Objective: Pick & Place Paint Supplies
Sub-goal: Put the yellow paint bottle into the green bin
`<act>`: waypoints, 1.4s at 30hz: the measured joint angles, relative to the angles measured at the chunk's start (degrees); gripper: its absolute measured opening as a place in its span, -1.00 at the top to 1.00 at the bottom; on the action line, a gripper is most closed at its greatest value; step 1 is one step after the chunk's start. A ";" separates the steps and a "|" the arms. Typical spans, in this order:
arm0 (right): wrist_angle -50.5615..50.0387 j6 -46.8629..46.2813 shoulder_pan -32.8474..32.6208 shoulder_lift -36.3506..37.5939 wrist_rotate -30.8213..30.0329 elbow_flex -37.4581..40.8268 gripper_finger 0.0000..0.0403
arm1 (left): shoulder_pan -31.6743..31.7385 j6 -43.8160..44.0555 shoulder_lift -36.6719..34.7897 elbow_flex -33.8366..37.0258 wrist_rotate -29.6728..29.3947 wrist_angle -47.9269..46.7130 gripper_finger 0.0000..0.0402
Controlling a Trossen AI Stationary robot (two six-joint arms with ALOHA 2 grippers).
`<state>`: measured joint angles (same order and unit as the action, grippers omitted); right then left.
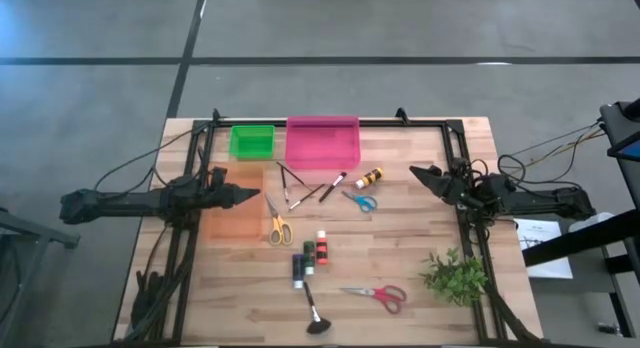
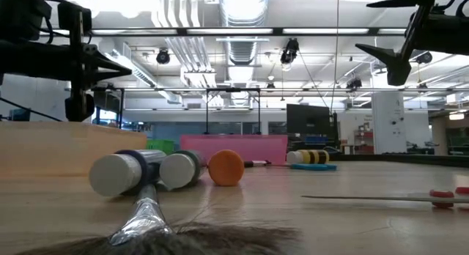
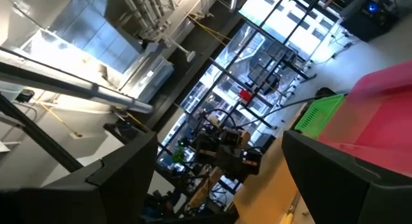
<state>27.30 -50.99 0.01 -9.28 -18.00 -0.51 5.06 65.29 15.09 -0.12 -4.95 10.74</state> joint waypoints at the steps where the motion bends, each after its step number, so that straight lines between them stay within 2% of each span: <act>1: 0.01 -0.03 0.00 -0.25 0.02 0.00 -0.62 | 0.00 0.63 0.02 0.00 0.00 0.00 0.93; 11: 0.00 -3.96 0.02 -1.02 0.35 0.00 -0.62 | 0.00 -0.28 0.07 0.00 -0.87 -0.86 0.93; 15: 1.63 -4.82 0.02 -1.07 0.80 -0.17 -0.62 | 0.00 -9.24 0.05 0.00 -3.92 9.81 0.92; 18: 0.84 -2.49 0.00 -2.00 3.66 -3.79 -0.62 | 0.00 -18.39 0.04 -1.89 -7.18 17.01 0.89; 21: -8.73 0.28 0.00 -4.67 6.35 -11.57 -0.62 | -0.04 -26.57 0.00 -7.80 -9.41 16.59 0.74; 24: -26.19 2.44 0.00 -9.72 7.91 -22.05 -0.62 | -0.02 -34.42 0.21 -15.46 -12.55 7.58 0.48; 28: -45.36 5.81 0.00 -19.71 11.10 -36.32 -0.62 | -0.02 -46.40 2.18 -29.42 -17.49 -8.21 0.12; 31: -57.83 7.41 0.00 -28.81 12.42 -45.71 -0.62 | -0.02 -53.88 5.68 -39.39 -18.22 -19.51 -0.07; 34: -67.49 9.69 0.02 -38.63 12.76 -52.84 -0.62 | -0.02 -57.14 9.82 -48.11 -18.26 -28.14 -0.14; 36: -70.81 13.59 0.04 -45.21 15.40 -56.40 -0.62 | 0.00 -58.35 12.80 -52.72 -18.35 -32.74 -0.15; 39: -75.50 23.28 0.00 -54.90 20.78 -62.12 -0.62 | 0.00 -60.92 17.14 -57.58 -18.38 -37.14 -0.15; 42: -85.59 35.76 0.00 -64.38 22.60 -68.02 -0.62 | 0.00 -63.52 20.83 -60.68 -18.29 -39.09 -0.15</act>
<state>-58.29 -15.23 0.01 -73.65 4.60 -68.53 5.06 1.77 35.92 -60.80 -23.24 -28.35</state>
